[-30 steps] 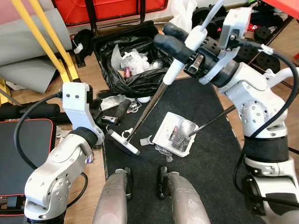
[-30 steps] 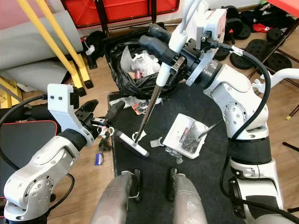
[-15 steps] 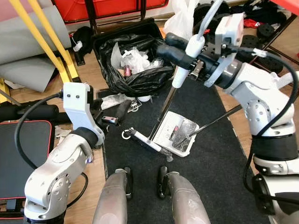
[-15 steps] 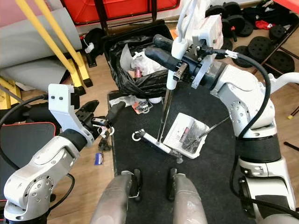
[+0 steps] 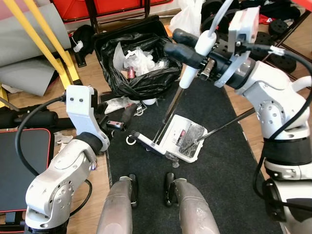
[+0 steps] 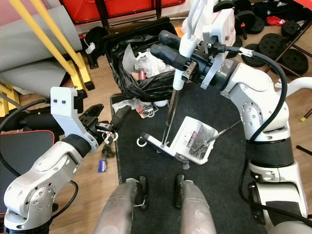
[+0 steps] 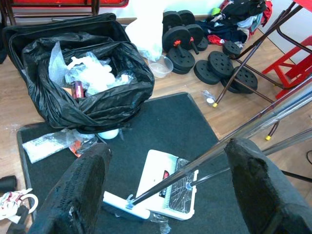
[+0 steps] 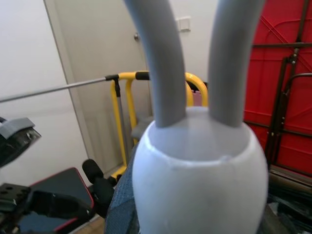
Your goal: Sweep floor
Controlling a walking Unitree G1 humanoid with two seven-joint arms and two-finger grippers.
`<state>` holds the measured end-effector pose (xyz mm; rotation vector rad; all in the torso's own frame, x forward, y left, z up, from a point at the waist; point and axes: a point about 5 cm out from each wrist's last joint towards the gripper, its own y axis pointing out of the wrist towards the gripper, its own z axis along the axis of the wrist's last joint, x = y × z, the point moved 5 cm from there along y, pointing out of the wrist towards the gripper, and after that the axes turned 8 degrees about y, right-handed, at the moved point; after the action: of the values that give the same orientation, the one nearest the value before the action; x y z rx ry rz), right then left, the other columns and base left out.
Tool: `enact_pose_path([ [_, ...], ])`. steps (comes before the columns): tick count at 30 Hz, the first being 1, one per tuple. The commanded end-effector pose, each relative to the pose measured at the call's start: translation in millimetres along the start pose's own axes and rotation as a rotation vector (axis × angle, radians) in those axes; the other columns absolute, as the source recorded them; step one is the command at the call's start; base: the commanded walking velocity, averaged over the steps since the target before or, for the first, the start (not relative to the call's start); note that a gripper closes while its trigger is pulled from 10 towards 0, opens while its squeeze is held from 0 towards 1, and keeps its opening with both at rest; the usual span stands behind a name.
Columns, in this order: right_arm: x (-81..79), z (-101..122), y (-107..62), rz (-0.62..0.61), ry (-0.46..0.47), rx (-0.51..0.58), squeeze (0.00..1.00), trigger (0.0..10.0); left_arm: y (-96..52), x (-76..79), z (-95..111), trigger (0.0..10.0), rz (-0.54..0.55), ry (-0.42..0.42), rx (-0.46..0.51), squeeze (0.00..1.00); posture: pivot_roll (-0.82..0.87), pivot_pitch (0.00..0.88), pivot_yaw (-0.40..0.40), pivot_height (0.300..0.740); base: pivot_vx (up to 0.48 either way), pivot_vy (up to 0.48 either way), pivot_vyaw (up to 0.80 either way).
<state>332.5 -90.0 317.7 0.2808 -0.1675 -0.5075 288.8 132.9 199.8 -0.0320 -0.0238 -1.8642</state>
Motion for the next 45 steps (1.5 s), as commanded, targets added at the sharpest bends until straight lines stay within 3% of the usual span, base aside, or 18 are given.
enact_pose_path([
  [1, -9.6, 15.5, 1.1, 0.049, 0.012, 0.086, 0.00, 10.0, -3.3, 7.6, -1.2, 10.0, -0.063, -0.003, -0.007, 0.00, 0.11, 0.306, -0.043, 0.740, 0.000, 0.000, 0.00],
  [10, -7.4, 2.5, 2.6, 0.040, 0.049, 0.067, 0.00, 10.0, -4.4, 8.0, -1.1, 10.0, -0.067, -0.011, -0.009, 0.00, 0.11, 0.311, -0.043, 0.740, 0.000, 0.000, 0.00],
  [14, -1.0, -18.4, 1.5, -0.013, 0.009, -0.006, 0.00, 10.0, -6.2, 8.6, -1.1, 10.0, -0.073, -0.011, -0.012, 0.00, 0.13, 0.307, -0.037, 0.740, 0.000, 0.000, 0.00],
  [18, 3.8, -23.2, 0.2, -0.049, -0.038, -0.036, 0.00, 10.0, -7.3, 8.6, -1.3, 10.0, -0.076, -0.011, -0.015, 0.00, 0.13, 0.305, -0.035, 0.740, 0.000, 0.000, 0.00],
  [22, 7.6, -19.3, 0.2, -0.074, -0.099, -0.034, 0.00, 10.0, -7.0, 8.7, -0.9, 10.0, -0.079, -0.013, -0.016, 0.00, 0.13, 0.313, -0.033, 0.740, 0.000, 0.000, 0.00],
  [26, 13.7, -2.2, 0.4, -0.098, -0.230, -0.017, 0.00, 10.0, -6.9, 8.4, -0.9, 10.0, -0.076, -0.015, -0.017, 0.00, 0.13, 0.317, -0.033, 0.740, 0.000, 0.000, 0.00],
  [45, 21.3, 9.2, -0.5, -0.120, -0.291, 0.004, 0.00, 10.0, -5.5, 8.3, -0.9, 10.0, -0.073, -0.020, -0.016, 0.00, 0.12, 0.318, -0.035, 0.740, 0.000, 0.000, 0.00],
])
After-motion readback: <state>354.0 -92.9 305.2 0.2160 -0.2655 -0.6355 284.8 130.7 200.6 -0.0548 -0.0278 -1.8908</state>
